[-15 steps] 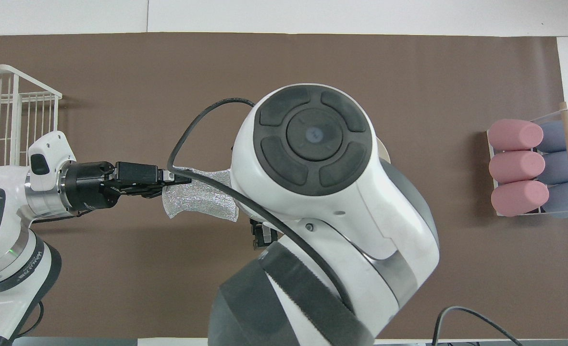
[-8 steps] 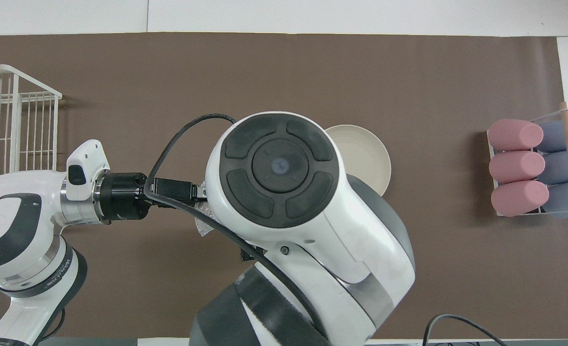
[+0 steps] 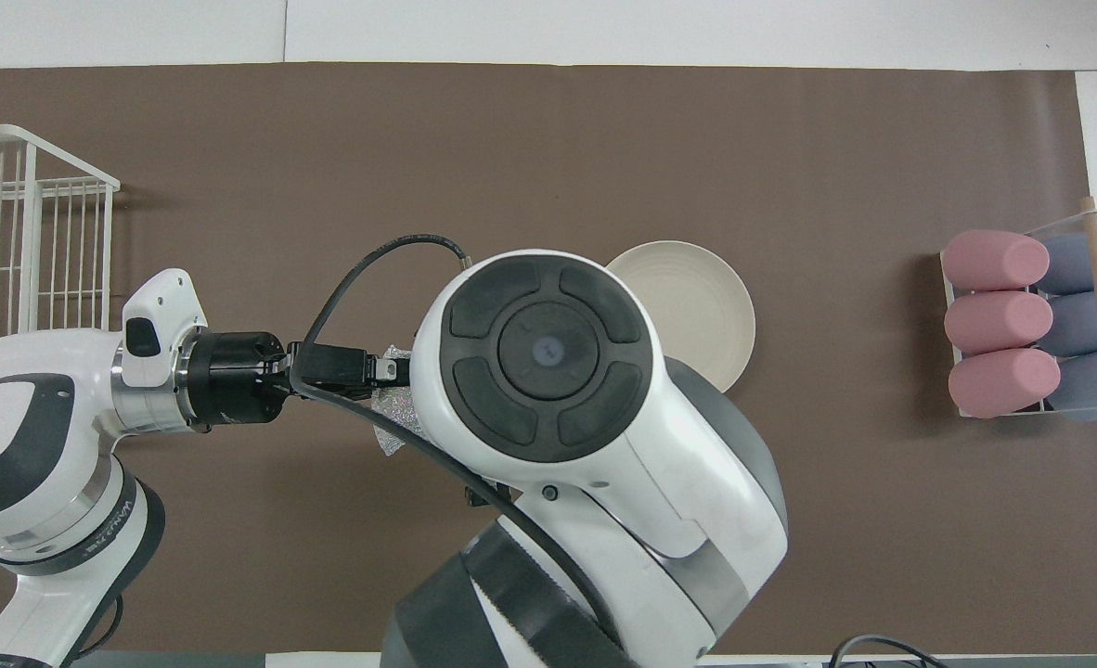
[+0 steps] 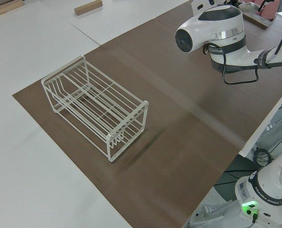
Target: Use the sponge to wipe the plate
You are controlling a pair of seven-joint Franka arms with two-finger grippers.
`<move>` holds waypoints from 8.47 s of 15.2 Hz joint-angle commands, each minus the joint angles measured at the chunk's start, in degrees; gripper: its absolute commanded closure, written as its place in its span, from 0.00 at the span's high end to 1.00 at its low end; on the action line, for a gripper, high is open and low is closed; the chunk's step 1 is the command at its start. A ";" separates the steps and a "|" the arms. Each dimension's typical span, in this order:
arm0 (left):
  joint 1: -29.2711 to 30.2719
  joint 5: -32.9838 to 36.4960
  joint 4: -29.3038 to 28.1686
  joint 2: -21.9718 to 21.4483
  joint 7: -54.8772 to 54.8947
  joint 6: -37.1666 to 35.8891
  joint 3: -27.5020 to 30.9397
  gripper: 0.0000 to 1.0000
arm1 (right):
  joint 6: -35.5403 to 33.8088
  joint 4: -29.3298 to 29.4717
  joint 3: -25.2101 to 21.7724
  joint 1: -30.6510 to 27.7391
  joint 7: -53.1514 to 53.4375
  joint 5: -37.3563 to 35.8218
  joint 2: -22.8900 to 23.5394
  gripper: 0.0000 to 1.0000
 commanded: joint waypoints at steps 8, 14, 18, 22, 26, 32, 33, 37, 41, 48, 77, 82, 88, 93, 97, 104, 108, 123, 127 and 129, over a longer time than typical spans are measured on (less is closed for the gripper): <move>-0.67 -1.25 -2.06 -1.96 0.77 0.13 0.48 0.00 | 1.12 -2.65 0.30 -0.59 4.27 0.79 -2.05 0.00; -0.58 -0.90 -1.80 -1.87 0.51 -0.14 0.57 0.00 | 1.03 -2.56 0.21 -0.77 4.27 0.79 -2.05 0.00; -0.32 4.11 0.58 -2.48 -4.93 0.13 0.39 1.00 | 0.68 -2.65 0.21 -1.03 4.27 0.79 -2.05 0.00; -0.41 4.11 0.58 -2.48 -5.12 0.39 0.39 1.00 | 0.86 -5.97 -0.32 -3.13 2.26 0.61 -3.36 0.00; -0.58 4.11 0.49 -2.48 -5.29 0.65 0.39 1.00 | 8.48 -21.24 -0.32 -9.89 -5.55 0.61 -9.24 0.00; -0.76 5.42 0.58 -2.13 -6.96 2.24 0.30 1.00 | 27.35 -37.87 -0.32 -18.34 -16.28 0.61 -10.67 0.00; -0.67 8.56 0.66 -2.13 -7.31 2.24 0.30 1.00 | 31.49 -40.07 -0.32 -19.05 -17.16 0.52 -10.40 0.00; -0.66 17.80 2.07 -1.52 -8.11 5.91 0.30 1.00 | 43.54 -49.30 -0.32 -23.44 -25.33 0.52 -10.04 0.00; -2.87 29.86 1.81 -0.55 -15.12 14.80 -0.22 1.00 | 47.00 -51.34 -0.23 -26.70 -29.91 0.52 -9.43 0.00; -3.22 41.63 2.07 0.59 -21.02 21.13 -0.31 1.00 | 50.86 -51.78 -0.05 -25.91 -29.48 1.57 -9.08 0.00; -5.51 53.95 2.33 1.82 -30.61 29.84 -0.40 1.00 | 62.12 -51.16 -0.40 -20.97 -24.10 3.16 2.52 0.00; -5.51 53.95 2.16 2.08 -31.40 31.15 -0.40 1.00 | 60.28 -51.08 -0.58 -27.13 -29.11 1.84 2.61 0.00; -5.33 53.95 2.07 2.09 -32.36 31.42 -0.40 1.00 | 60.10 -50.38 -0.41 -27.49 -29.92 1.84 2.61 0.00; -5.42 53.94 2.07 2.17 -34.02 33.35 -0.40 1.00 | 60.62 -48.88 -0.23 -22.32 -23.08 1.93 2.79 0.00; -5.59 53.95 2.07 2.17 -34.74 33.61 -0.49 1.00 | 60.80 -48.62 -0.32 -16.60 -16.75 2.02 2.79 0.00; -5.15 53.86 2.07 2.17 -35.96 33.79 -0.49 1.00 | 59.93 -47.03 -0.40 -12.46 -11.81 2.02 2.79 0.00; -4.80 53.86 1.98 2.17 -35.97 33.62 -0.49 1.00 | 44.34 -40.56 -2.07 -13.07 -11.90 1.14 1.56 0.00; -3.48 37.19 2.60 -1.51 -30.80 23.88 -0.31 1.00 | 25.73 -16.53 -2.08 -2.63 1.45 0.26 0.33 0.00; 0.27 33.56 3.12 -3.89 -18.62 10.71 1.44 1.00 | 27.57 -18.02 -2.08 -1.56 1.72 0.26 0.06 0.00; 1.35 32.76 4.27 -3.01 -9.12 8.04 1.53 1.00 | 27.58 -18.56 -2.08 -1.48 1.72 0.26 -0.11 0.00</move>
